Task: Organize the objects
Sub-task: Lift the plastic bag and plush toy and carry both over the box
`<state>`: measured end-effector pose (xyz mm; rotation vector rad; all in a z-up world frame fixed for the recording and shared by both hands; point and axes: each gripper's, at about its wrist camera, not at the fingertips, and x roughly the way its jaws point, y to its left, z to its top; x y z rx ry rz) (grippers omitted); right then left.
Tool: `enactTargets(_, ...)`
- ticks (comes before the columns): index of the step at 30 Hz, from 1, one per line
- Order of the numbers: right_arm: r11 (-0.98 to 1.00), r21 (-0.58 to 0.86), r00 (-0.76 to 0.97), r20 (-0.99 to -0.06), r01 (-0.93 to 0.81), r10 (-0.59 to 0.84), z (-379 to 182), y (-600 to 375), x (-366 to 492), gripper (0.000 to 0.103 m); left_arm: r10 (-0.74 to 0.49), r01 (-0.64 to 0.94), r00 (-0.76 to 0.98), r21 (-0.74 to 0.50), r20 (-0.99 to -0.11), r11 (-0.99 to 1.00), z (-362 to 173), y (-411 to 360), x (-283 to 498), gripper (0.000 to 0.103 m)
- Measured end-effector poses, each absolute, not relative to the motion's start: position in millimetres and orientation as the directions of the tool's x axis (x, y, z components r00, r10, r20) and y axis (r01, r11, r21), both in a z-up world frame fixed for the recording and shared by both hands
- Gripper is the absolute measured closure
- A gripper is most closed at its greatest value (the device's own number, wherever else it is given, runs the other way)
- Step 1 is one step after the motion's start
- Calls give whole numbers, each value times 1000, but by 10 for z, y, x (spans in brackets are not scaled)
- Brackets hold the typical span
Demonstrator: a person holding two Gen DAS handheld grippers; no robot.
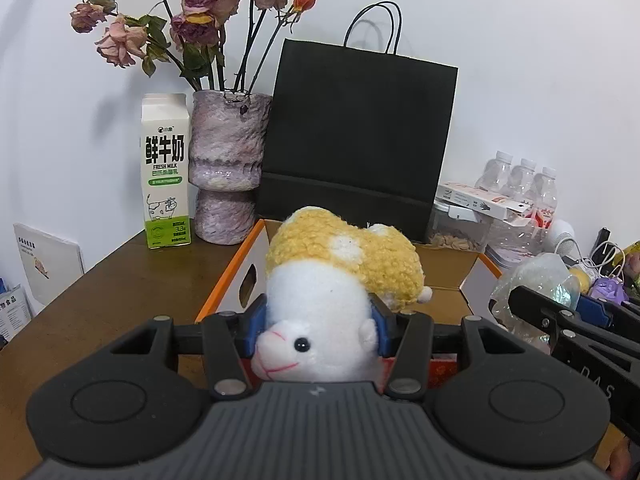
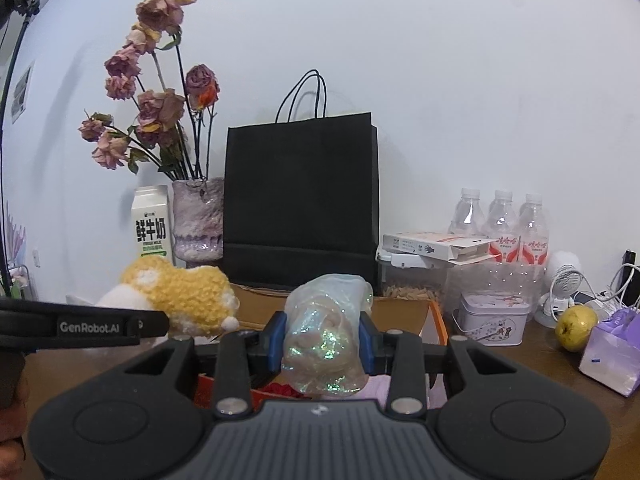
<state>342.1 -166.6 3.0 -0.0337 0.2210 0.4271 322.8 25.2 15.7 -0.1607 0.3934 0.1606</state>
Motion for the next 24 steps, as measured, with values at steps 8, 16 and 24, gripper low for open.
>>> enactTargets(8,906,4,880,-233,-424,413,1,-1607,3668,68,108,-171,912,-128,-397,977,159,302,3469,52)
enactTargets(16,903,-8,876,-246,-430,415,-23,-1537,3899,68,97,-158,913,-126,-397,979,163,337,3691,52)
enactTargets(24,897,-18,867,-264,-442,422,-34,-1448,4084,68,84,-145,911,-123,-403,982,150,347,3905,52)
